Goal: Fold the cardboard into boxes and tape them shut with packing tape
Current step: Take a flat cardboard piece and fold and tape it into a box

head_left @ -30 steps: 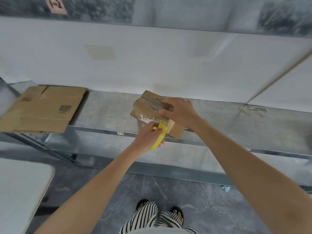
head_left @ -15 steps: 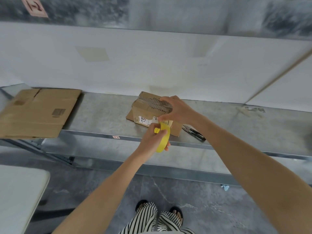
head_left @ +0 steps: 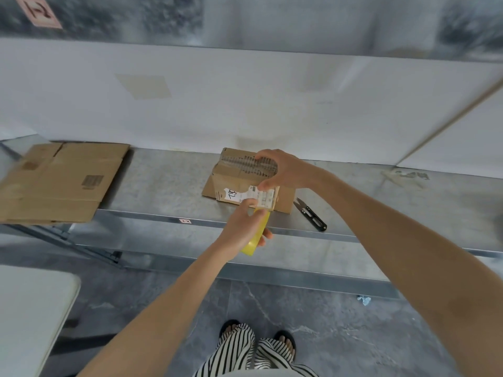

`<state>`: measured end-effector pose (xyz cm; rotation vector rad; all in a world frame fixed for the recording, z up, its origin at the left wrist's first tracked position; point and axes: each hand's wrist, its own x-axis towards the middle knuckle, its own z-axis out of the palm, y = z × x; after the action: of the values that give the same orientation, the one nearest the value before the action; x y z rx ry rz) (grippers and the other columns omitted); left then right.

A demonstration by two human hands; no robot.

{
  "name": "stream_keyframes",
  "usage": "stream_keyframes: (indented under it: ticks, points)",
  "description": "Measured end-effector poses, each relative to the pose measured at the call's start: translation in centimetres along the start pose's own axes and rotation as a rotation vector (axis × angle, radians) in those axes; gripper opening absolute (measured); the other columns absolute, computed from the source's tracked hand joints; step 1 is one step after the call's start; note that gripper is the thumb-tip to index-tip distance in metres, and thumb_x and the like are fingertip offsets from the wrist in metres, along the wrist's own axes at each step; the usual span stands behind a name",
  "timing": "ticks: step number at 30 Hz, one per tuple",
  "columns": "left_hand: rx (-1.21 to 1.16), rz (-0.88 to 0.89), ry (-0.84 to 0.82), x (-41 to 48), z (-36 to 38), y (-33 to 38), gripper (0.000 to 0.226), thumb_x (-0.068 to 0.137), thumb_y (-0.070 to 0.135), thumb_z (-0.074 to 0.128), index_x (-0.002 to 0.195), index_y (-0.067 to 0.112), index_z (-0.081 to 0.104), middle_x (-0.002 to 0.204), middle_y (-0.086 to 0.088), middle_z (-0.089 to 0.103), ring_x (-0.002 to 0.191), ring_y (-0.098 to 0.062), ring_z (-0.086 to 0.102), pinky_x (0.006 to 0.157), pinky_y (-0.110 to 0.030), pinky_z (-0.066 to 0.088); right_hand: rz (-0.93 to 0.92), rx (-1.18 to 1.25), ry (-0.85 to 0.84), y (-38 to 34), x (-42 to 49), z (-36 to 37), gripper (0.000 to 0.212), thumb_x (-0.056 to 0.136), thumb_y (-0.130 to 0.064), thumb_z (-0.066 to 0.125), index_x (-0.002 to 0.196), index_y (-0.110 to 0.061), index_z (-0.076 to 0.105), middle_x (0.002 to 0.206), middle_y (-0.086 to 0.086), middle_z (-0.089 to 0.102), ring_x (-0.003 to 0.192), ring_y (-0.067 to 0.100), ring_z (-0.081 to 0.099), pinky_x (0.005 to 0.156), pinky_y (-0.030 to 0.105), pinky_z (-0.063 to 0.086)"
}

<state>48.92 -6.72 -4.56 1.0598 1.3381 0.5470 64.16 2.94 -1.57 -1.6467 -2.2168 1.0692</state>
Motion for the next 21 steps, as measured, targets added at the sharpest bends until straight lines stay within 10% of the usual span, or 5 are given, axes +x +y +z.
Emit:
stream_keyframes:
  ticks: [9,15,21]
  points:
    - [-0.134,-0.003,0.029,0.2,1.0,0.5,0.010,0.098,0.017,0.045,0.096,0.011,0.053,0.066,-0.014,0.068,0.040,-0.024,0.049,0.040,-0.024,0.040,0.071,-0.045,0.123,0.6,-0.8,1.1,0.102,0.072,-0.054,0.072,0.149,-0.029,0.010,0.151,-0.001,0.024,0.134,0.025,0.033,0.107,0.055,0.030]
    - [-0.308,-0.067,0.074,0.0,1.7,0.8,0.011,0.099,0.014,0.044,0.090,0.012,0.050,0.058,-0.012,0.066,0.047,-0.022,0.046,0.048,-0.027,0.038,0.260,0.143,0.526,3.1,-4.9,3.3,0.065,0.089,-0.052,0.051,0.143,-0.020,0.032,0.149,0.002,0.032,0.134,0.023,0.035,0.107,0.046,0.033]
    - [-0.249,-0.009,0.096,-0.2,1.9,0.8,0.008,0.099,0.010,0.041,0.097,0.009,0.049,0.065,-0.015,0.062,0.037,-0.020,0.045,0.038,-0.019,0.038,0.530,-0.066,0.431,6.6,-9.3,7.4,0.046,0.088,-0.044,0.057,0.120,-0.012,0.049,0.121,0.008,0.047,0.110,0.026,0.046,0.094,0.041,0.042]
